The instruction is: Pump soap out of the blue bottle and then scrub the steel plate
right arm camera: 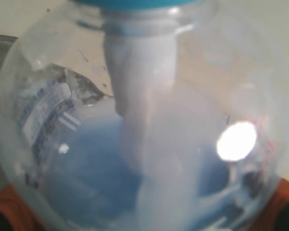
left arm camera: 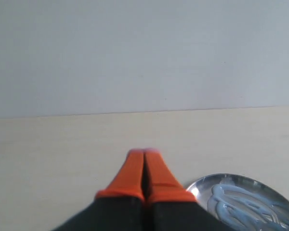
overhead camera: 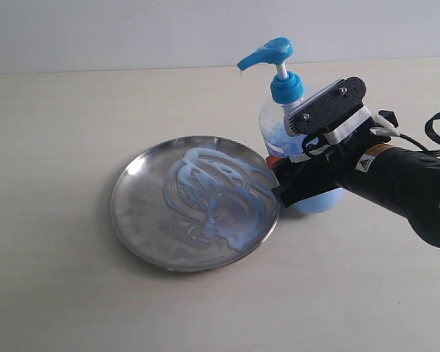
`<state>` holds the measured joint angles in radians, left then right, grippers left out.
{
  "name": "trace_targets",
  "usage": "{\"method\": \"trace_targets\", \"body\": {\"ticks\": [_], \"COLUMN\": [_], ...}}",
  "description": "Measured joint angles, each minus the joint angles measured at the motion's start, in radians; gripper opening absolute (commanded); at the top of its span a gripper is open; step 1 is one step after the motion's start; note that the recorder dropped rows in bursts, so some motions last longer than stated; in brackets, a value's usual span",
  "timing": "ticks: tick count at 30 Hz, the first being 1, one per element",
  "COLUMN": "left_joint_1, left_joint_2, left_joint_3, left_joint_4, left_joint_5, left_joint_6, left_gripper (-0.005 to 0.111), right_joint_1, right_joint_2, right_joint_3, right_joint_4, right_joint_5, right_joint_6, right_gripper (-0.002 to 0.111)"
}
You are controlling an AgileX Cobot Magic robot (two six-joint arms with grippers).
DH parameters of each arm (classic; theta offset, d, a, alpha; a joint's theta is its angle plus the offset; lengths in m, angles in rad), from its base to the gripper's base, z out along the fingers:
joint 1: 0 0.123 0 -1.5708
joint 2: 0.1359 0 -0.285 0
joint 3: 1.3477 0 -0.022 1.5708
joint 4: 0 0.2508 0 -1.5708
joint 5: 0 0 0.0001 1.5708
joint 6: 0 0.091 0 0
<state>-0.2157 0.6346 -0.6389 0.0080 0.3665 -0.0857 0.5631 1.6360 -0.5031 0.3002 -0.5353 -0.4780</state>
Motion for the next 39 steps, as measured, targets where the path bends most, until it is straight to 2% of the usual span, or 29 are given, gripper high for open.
{"method": "trace_targets", "body": {"ticks": [5, 12, 17, 26, 29, 39], "left_joint_1": [0.000, 0.000, 0.000, -0.003, -0.030, -0.210], "left_joint_2": [0.085, 0.244, 0.338, 0.498, 0.543, 0.736], "left_joint_3": [-0.011, -0.077, -0.191, -0.388, -0.440, -0.607], "left_joint_4": [-0.125, -0.482, -0.673, -0.874, -0.893, -0.894], "left_joint_5": [0.053, 0.166, 0.261, 0.466, 0.486, 0.495], "left_joint_6": [0.039, 0.333, 0.484, 0.609, 0.628, 0.646], "left_gripper": [0.000, 0.000, 0.000, 0.000, 0.000, 0.000], "right_joint_1": [0.000, 0.000, 0.000, 0.000, 0.000, 0.000], "right_joint_2": [0.000, 0.000, 0.002, 0.002, 0.002, 0.002], "right_joint_3": [0.000, 0.000, 0.000, 0.000, 0.000, 0.000], "right_joint_4": [0.000, 0.000, 0.000, 0.002, 0.002, 0.002], "right_joint_5": [0.000, 0.000, 0.000, 0.000, 0.000, 0.000], "right_joint_6": [0.000, 0.005, 0.027, 0.031, 0.031, 0.033], "right_gripper": [0.000, 0.000, 0.000, 0.000, 0.000, 0.000]}}
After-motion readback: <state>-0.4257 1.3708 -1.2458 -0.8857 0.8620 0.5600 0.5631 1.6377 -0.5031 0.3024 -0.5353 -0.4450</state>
